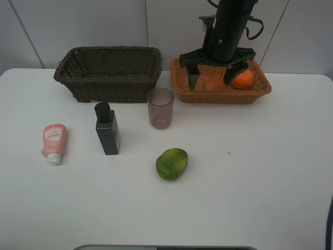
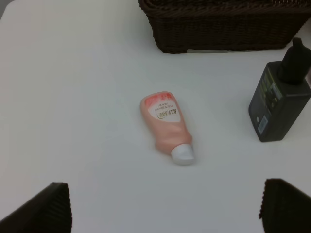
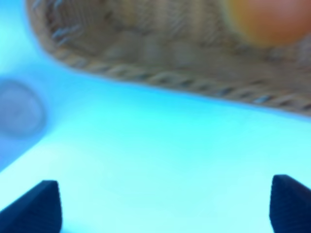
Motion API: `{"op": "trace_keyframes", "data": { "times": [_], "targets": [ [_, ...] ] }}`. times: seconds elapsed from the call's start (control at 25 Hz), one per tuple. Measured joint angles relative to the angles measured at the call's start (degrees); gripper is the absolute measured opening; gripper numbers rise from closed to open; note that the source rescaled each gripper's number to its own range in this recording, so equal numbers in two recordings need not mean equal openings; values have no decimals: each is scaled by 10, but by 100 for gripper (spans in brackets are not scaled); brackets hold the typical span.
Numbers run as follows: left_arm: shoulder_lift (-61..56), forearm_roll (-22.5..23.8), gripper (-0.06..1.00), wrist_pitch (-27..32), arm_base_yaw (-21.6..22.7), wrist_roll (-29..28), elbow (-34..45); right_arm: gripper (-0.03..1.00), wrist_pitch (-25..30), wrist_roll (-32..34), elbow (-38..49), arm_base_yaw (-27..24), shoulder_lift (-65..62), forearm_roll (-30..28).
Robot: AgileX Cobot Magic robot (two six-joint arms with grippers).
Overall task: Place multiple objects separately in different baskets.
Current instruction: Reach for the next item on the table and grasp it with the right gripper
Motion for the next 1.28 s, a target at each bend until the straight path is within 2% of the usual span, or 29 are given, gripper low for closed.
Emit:
{"op": "trace_keyframes", "data": {
  "times": [0.16,0.4,0.6,0.72,0.96,1.28],
  "targets": [
    [0,0,100,0,0,0,0,85,25,0,0,38,0,23],
    [0,0,100,0,0,0,0,85,28,0,0,99,0,61],
    [0,0,100,0,0,0,0,85,29,0,0,132,-1,61],
    [0,0,100,0,0,0,0,85,24,0,28,146,-19,61],
    [0,0,100,0,0,0,0,85,-51,47,149,151,-77,69],
    [0,0,100,0,0,0,0,85,-154,160,266,151,-90,67]
  ]
}}
